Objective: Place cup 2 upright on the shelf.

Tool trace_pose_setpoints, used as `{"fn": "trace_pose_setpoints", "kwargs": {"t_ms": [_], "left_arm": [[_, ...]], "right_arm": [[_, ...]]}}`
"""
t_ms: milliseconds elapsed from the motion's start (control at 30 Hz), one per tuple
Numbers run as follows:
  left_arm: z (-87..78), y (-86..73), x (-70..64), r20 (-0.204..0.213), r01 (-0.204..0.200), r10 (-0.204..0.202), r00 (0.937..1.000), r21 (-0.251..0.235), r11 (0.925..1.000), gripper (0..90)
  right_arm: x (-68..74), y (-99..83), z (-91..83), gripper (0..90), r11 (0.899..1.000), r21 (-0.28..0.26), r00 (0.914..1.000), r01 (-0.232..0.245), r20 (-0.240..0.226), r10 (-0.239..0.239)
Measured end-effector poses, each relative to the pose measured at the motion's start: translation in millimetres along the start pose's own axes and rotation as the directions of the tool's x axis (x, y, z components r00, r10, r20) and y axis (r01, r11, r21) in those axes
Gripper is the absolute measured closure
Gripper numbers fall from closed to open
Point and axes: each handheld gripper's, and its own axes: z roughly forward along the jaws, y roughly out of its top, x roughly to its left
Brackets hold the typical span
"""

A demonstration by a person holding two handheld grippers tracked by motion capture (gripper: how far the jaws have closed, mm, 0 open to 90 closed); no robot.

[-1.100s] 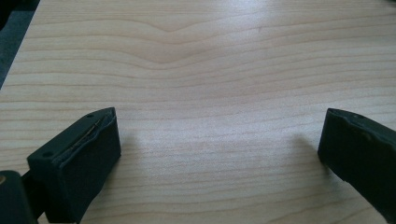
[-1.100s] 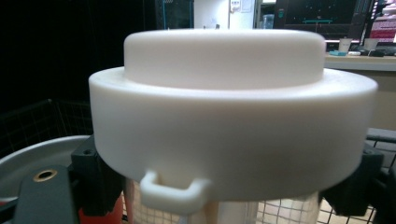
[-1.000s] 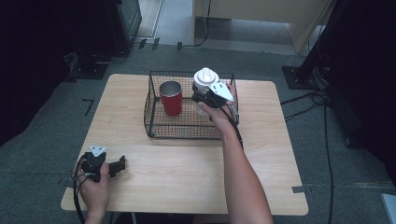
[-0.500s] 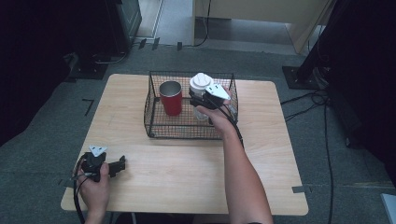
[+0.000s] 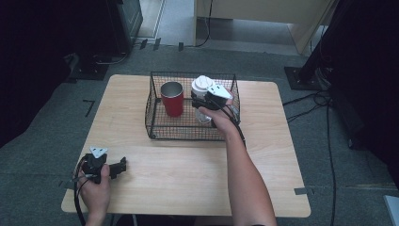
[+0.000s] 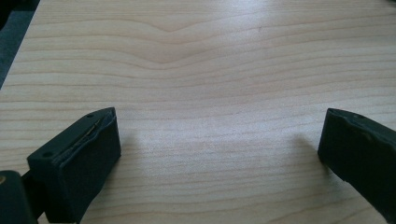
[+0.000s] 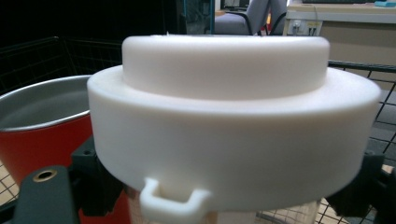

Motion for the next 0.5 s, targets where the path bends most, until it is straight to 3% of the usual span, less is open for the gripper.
{"fn": "trace_pose_setpoints", "kwargs": {"t_ms": [133,300,333,400,500], "left_arm": [[0.0,0.0,0.0,0.0,-0.001,0.001,1.0,0.001,1.0,0.0],[0.0,0.0,0.0,0.0,0.0,0.0,1.0,0.0,1.0,0.0],[0.0,0.0,0.0,0.0,0.0,0.0,1.0,0.0,1.0,0.0],[0.0,0.0,0.0,0.0,0.0,0.0,1.0,0.0,1.0,0.0],[-0.1,0.0,0.1,0.0,-0.001,0.001,1.0,0.001,1.0,0.0]], "right_arm": [[-0.7,0.2,-2.0,15.7,1.0,0.01,1.0,0.002,-0.005,-0.002],[1.1,-0.8,-4.5,11.0,0.999,-0.005,0.9989,0.038,-0.028,-0.038],[1.6,0.1,-6.3,4.7,0.999,-0.004,0.997,0.037,-0.068,-0.037],[2.0,1.8,-7.9,2.2,0.999,-0.01,0.995,0.047,-0.088,-0.047],[0.9,3.3,-9.4,1.0,0.999,-0.009,0.9958,0.045,-0.079,-0.045]]}}
